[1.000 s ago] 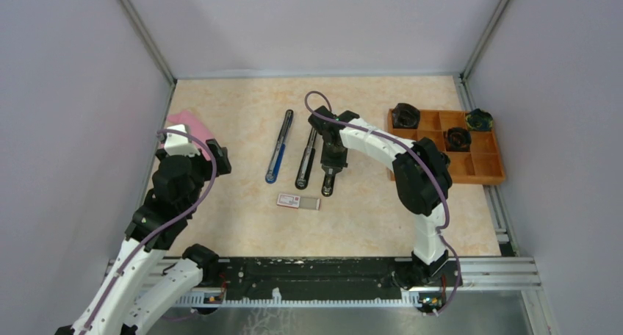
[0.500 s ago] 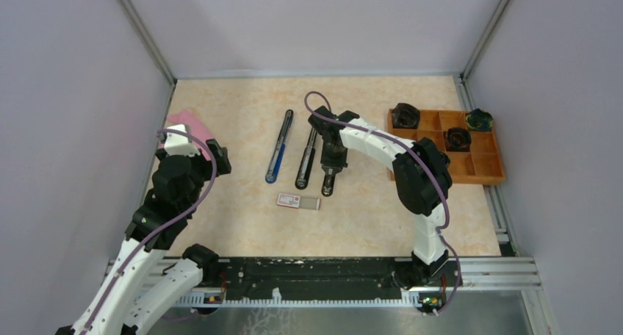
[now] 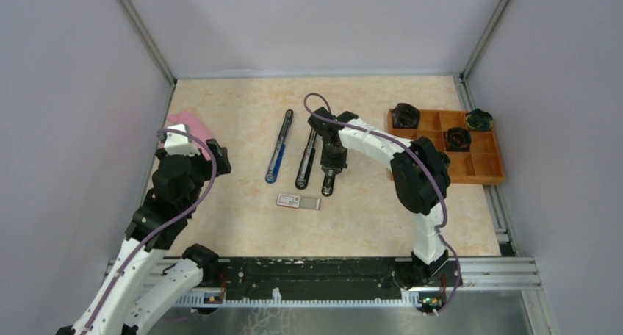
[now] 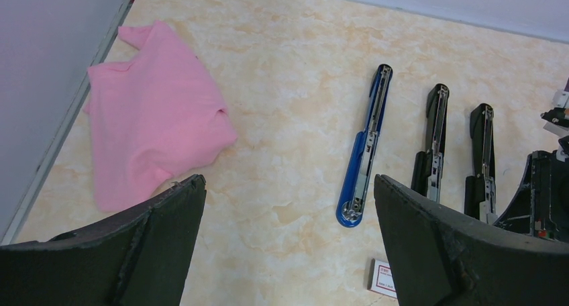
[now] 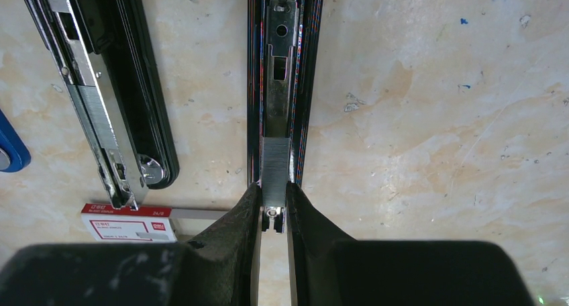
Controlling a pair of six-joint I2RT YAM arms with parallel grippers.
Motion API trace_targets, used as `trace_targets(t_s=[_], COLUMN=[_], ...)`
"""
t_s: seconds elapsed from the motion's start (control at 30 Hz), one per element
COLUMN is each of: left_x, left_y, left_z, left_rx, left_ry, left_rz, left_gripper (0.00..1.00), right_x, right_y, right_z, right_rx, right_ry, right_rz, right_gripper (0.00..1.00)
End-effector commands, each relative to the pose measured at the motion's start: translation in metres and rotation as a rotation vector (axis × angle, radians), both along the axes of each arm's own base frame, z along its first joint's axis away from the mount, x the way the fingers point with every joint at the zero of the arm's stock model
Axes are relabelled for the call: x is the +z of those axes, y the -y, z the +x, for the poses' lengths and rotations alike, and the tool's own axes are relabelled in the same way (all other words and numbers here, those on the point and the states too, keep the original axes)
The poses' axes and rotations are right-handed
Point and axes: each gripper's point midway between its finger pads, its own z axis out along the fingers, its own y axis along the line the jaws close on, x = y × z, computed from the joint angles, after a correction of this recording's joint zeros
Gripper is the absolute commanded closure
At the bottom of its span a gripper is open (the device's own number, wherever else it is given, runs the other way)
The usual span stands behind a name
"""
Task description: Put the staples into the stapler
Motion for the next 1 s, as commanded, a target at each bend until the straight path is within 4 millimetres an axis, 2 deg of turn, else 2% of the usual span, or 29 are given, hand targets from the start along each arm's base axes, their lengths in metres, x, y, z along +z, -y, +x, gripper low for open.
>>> trace_targets(t_s=[0.0,0.33,0.53,0.8,0.97], left_x=[0.001,0.001,0.001,0.001,0.0], left_y=[0.001,0.0,0.001,0.001,0.001], left_z=[0.003,0.004,0.004,0.004,0.005], left_rx=[-0.006,-0.005,-0.008,-0.009,-0.01], left_ry=[0.013,0.011,0.009,0.009,0.006], left_rz=[0.005,0.005,0.004,0.003,0.003], left_gripper=[0.0,0.0,0.0,0.0,0.0], right_x=[0.005,0.003,0.006,0.022,0.022], right_y=[-0.006,-0.007,-0.005,-0.004,-0.005], right_z=[0.007,0.009,0.008,0.008,0.006], right_rx=[0.016,0.019,0.023,0.04,0.047], right_ry=[0.018,0.015,0.019,0.069,0.078], right_rz=[0.013,0.01,0.009,0.022,0.023], right_gripper=[1.0,0.99,0.88,0.78,0.72])
